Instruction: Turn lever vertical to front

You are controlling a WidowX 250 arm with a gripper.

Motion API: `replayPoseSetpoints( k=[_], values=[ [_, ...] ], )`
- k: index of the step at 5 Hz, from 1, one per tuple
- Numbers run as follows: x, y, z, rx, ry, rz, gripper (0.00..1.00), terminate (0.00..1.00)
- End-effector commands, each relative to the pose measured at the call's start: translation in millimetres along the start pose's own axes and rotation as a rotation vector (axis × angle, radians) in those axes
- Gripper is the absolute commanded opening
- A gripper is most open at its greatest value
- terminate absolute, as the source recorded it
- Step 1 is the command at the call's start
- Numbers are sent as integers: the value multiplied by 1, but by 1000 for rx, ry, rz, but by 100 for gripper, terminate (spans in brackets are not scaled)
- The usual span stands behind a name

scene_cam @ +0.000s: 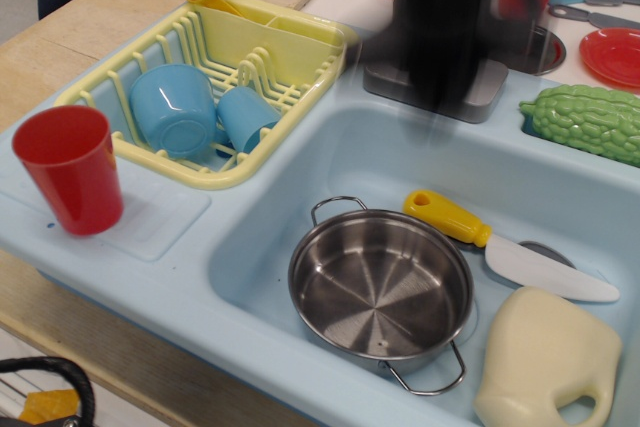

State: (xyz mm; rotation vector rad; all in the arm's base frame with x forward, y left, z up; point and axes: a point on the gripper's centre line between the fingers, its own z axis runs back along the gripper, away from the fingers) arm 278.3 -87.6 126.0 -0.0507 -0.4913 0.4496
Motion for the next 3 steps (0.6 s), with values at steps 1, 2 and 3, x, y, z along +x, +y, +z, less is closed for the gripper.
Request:
replayPoseSetpoints(
  k=[1,2,3],
  values=[
    [2,0,8,-27,-18,44,0,0],
    [2,0,9,-28,-20,17,100,0],
    [2,0,9,-28,-20,17,100,100]
  ],
)
